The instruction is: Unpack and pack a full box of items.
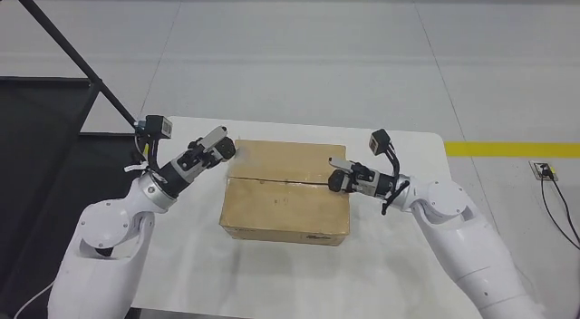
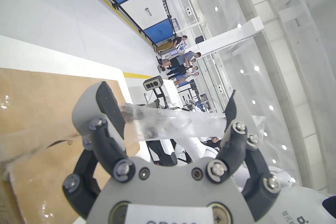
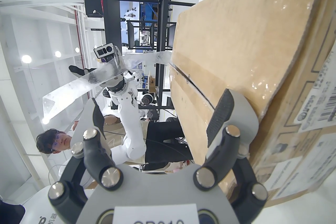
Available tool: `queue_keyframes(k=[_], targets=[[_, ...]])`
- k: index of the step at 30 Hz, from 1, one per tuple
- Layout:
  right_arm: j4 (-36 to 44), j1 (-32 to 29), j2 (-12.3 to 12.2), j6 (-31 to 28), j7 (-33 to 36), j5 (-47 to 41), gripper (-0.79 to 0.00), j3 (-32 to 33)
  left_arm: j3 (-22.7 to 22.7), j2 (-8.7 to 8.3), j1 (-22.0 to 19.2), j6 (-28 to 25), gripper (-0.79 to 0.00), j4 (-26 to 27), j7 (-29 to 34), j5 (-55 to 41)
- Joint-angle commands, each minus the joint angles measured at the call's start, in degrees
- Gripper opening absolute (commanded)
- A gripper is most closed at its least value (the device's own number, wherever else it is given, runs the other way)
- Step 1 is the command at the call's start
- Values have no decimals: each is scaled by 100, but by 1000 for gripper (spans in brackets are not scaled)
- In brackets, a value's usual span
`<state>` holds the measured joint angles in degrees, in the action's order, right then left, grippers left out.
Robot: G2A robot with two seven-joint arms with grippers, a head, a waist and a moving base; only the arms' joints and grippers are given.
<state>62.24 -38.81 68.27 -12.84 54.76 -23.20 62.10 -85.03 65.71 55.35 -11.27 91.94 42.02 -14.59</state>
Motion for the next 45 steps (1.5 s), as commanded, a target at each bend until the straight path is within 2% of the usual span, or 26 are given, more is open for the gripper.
queue_keyframes(k=[1, 5, 12, 20, 24, 30, 34, 40, 45], targets=[[-39, 11, 5, -11, 15, 0, 0, -4, 21, -4, -42, 48, 0, -43, 8, 4], [-106, 34, 14, -97, 39, -8, 0, 3, 125, -6, -141, 141, 0, -117, -5, 81], [210, -191, -42, -977, -33, 450, 0, 116, 373, 9, -364, 284, 0, -305, 26, 109], [766, -506, -126, -1319, -119, 858, 0, 297, 560, 23, -520, 283, 0, -439, -22, 140], [1229, -887, -200, -1789, -615, 1291, 0, 576, 611, 24, -566, 296, 0, -480, -37, 145], [2037, -1476, -283, -1700, -1198, 1682, 0, 906, 658, 25, -620, 275, 0, -539, -47, 100], [2307, -1762, -338, -2038, -1025, 1363, 0, 1119, 608, 15, -628, 278, 0, -566, 30, -44], [2625, -2023, -402, -2282, -884, 1378, 0, 1315, 632, 7, -644, 300, 0, -603, 49, -70], [2762, -1993, -406, -1847, -982, 1667, 0, 1242, 700, 10, -680, 297, 0, -646, 34, -53]])
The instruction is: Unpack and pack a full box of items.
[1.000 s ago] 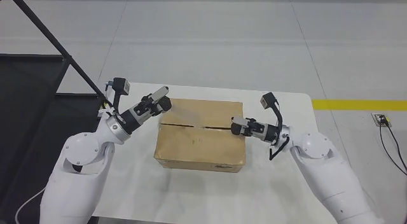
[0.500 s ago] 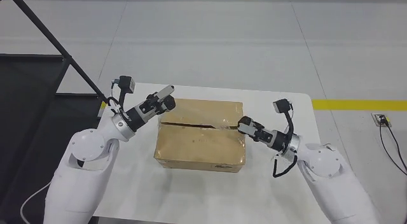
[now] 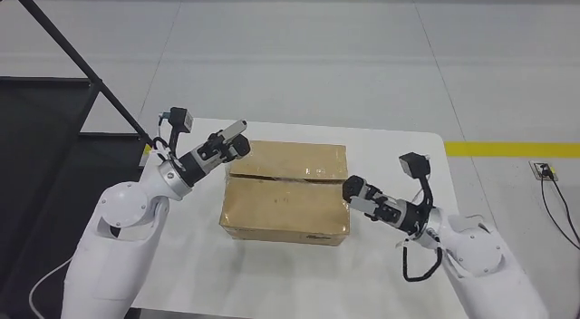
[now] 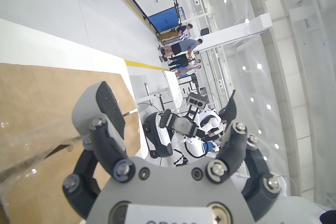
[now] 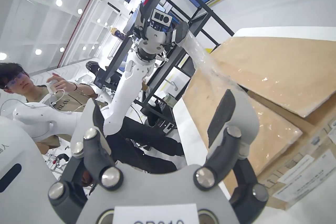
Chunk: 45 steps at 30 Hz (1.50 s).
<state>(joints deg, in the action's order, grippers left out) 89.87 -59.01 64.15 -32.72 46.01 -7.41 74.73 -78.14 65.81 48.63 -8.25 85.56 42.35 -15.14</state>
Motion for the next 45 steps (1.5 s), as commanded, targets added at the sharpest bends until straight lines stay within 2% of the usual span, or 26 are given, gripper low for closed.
queue_keyframes(k=[1, 4, 8, 12, 17, 21, 24, 29, 36, 45], targets=[[2, 49, 14, 245, -146, 140, 0, -75, 14, 0, -14, -7, 0, -14, -2, 0], [-91, 191, 25, 497, 9, 137, 0, -217, 3, -6, -13, -5, 0, 10, 1, -30], [-267, 526, 46, 832, 623, 208, 0, -564, -39, -17, 9, 10, 0, 35, 29, -107], [-357, 742, 89, 641, 978, 77, 0, -881, -46, -23, 20, 7, 0, 49, 26, -131], [-165, 741, 181, 546, 166, 1144, 0, -1353, -4, -24, 15, 35, 0, 77, -9, -113], [-38, 673, 266, 857, -1157, 2042, 0, -1503, 16, -25, 4, 31, 0, 95, -19, -127], [46, 571, 307, 817, -1714, 2359, 0, -1600, 1, -31, 8, 27, 0, 107, -28, -138], [56, 531, 305, 652, -1624, 2252, 0, -1561, -50, -44, 42, 18, 0, 120, -11, -216], [-95, 815, 390, 861, -1317, 2326, 0, -1877, -21, -49, 41, 40, 0, 204, 38, -277], [-389, 1069, 486, 894, -1380, 2279, 0, -2030, -5, -64, 51, 65, 0, 498, 2, -168]])
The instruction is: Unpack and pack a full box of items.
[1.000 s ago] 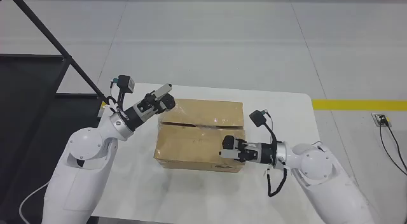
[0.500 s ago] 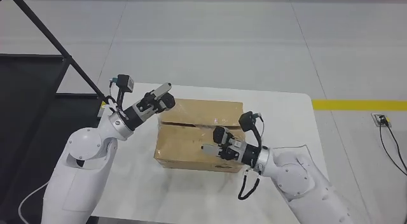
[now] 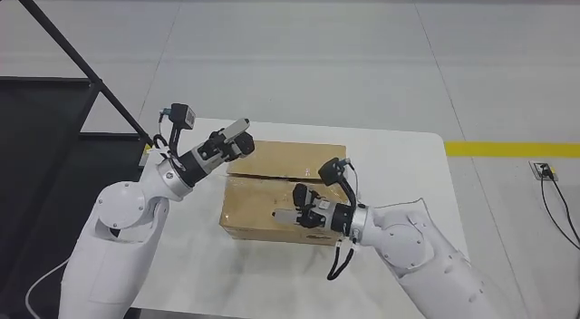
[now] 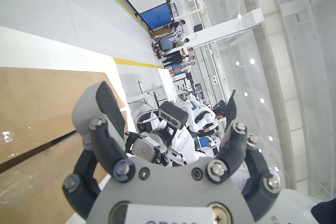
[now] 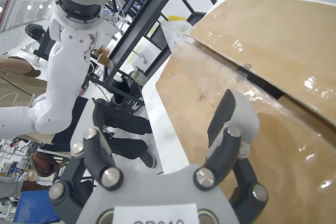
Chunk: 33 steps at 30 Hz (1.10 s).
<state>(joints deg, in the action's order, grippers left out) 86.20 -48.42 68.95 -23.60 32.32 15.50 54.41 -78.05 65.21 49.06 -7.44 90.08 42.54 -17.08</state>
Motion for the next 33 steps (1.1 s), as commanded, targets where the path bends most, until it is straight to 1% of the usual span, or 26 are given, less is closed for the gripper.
queue_keyframes(k=[1, 3, 7, 10, 14, 18, 20, 21, 22, 24, 27, 31, 33], targets=[[-39, 16, 9, -36, -18, -20, 0, 4, -44, -8, 31, -36, 0, 94, -37, 7], [-48, 13, 12, -73, -56, -21, 0, 30, -147, -23, 103, -84, 0, 204, -56, -38], [26, -121, -19, -219, -202, -24, 0, 225, -747, -99, 588, -355, 0, 730, -119, -238], [77, -241, -53, -249, -241, -246, 0, 447, -1377, -164, 1128, -554, 0, 1198, -157, -397], [36, -199, -82, -157, 193, -803, 0, 634, -2270, -217, 1930, -832, 0, 1671, -328, -674], [-77, -31, -94, -62, 718, -1308, 0, 725, -3094, -222, 2669, -1090, 0, 1868, -619, -1069], [-160, 70, -96, 17, 878, -1430, 0, 762, -3432, -210, 3028, -1210, 0, 1909, -791, -1212], [-176, 102, -96, 48, 910, -1445, 0, 767, -3539, -205, 3138, -1247, 0, 1906, -839, -1270], [-227, 157, -97, 166, 966, -1440, 0, 778, -3737, -193, 3353, -1305, 0, 1888, -940, -1353], [-279, 229, -97, 505, 898, -1403, 0, 833, -3965, -171, 3674, -1369, 0, 1848, -1058, -1474], [-279, 229, -97, 505, 898, -1403, 0, 833, -4157, -134, 4119, -1479, 0, 1754, -1113, -1542], [-279, 229, -97, 505, 898, -1403, 0, 833, -4052, -88, 4639, -1691, 0, 1749, -886, -1363], [-279, 229, -97, 505, 898, -1403, 0, 833, -3904, -74, 4734, -1727, 0, 1760, -837, -1185]])
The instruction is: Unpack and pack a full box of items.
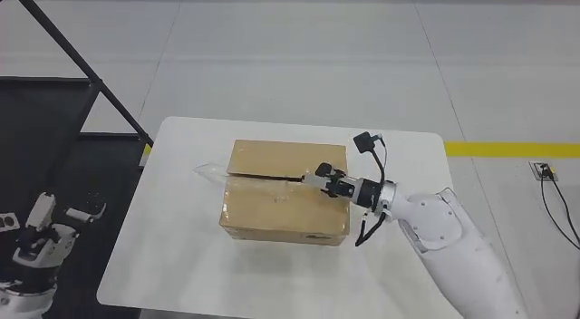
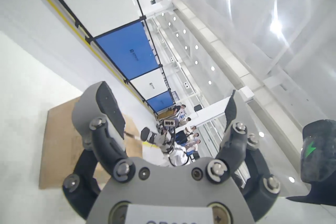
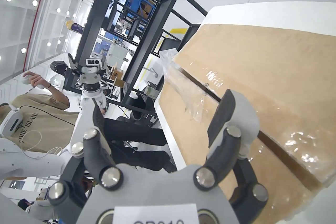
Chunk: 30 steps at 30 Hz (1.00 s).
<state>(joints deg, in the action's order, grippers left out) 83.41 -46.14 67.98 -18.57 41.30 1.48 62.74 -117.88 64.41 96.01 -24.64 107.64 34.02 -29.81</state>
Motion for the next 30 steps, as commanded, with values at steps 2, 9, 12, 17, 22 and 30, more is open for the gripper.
queue_keyframes(k=[2, 9, 12, 17, 22, 30], targets=[[72, -29, 1, 2, -133, 259, 0, -37, 380, 13, -1, 82, 0, -36, 123, 176], [292, 108, 24, 165, 435, 698, 0, -387, 1027, 4, -653, 369, 0, -485, 184, 456], [297, 138, 66, 349, 364, 682, 0, -534, 1161, 6, -820, 387, 0, -608, 153, 489], [39, 338, 168, 833, 241, 625, 0, -798, 1175, 9, -962, 360, 0, -836, 13, 417], [-220, 571, 274, 948, 214, 538, 0, -1040, 1217, 6, -1033, 443, 0, -1039, -55, 527], [-554, 1002, 477, 834, 192, 332, 0, -1439, 1612, 27, -1307, 618, 0, -1472, -364, 1007]])
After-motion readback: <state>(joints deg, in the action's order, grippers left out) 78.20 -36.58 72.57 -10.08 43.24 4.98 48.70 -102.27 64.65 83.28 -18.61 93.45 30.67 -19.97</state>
